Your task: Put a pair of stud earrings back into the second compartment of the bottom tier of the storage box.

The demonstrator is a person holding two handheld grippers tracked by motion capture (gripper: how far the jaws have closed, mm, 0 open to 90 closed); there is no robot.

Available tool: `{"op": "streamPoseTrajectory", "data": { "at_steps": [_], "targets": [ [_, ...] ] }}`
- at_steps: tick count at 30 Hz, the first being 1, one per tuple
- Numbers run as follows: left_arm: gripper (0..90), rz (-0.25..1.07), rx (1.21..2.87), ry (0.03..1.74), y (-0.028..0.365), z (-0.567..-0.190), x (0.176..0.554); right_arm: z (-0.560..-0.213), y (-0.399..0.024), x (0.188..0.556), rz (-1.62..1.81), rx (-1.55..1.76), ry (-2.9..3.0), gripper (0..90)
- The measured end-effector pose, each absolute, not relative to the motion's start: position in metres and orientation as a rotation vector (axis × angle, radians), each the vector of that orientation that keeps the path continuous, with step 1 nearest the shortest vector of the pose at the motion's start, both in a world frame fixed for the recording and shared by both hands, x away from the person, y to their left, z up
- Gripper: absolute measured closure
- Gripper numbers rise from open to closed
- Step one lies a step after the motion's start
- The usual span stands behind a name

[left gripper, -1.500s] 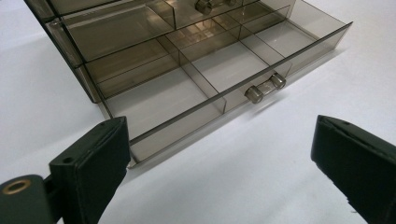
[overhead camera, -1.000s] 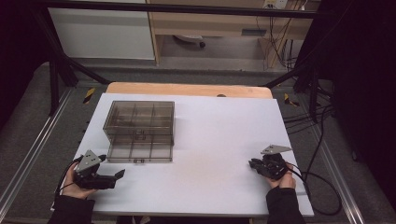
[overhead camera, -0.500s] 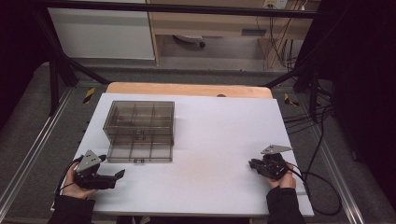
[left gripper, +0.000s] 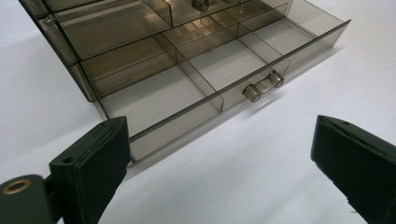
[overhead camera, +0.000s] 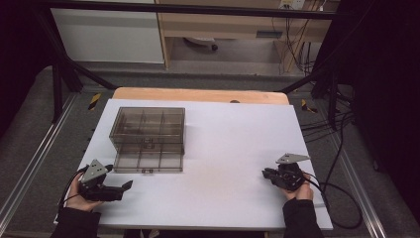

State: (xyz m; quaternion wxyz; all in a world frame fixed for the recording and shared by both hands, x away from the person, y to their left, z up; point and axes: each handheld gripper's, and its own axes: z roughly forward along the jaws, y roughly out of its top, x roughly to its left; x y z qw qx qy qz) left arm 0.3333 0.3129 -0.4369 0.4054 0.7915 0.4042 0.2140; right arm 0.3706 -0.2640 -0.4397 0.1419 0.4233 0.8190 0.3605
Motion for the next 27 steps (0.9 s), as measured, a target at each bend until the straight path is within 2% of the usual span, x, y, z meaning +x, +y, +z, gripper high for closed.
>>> {"op": "streamPoseTrajectory", "data": {
  "at_steps": [27],
  "targets": [
    [5.0, 0.536, 2.011, 1.016, 0.311, -0.439, 0.335, -0.427, -0.229, 0.373, 1.092, 1.116, 2.412, 80.0]
  ]
}}
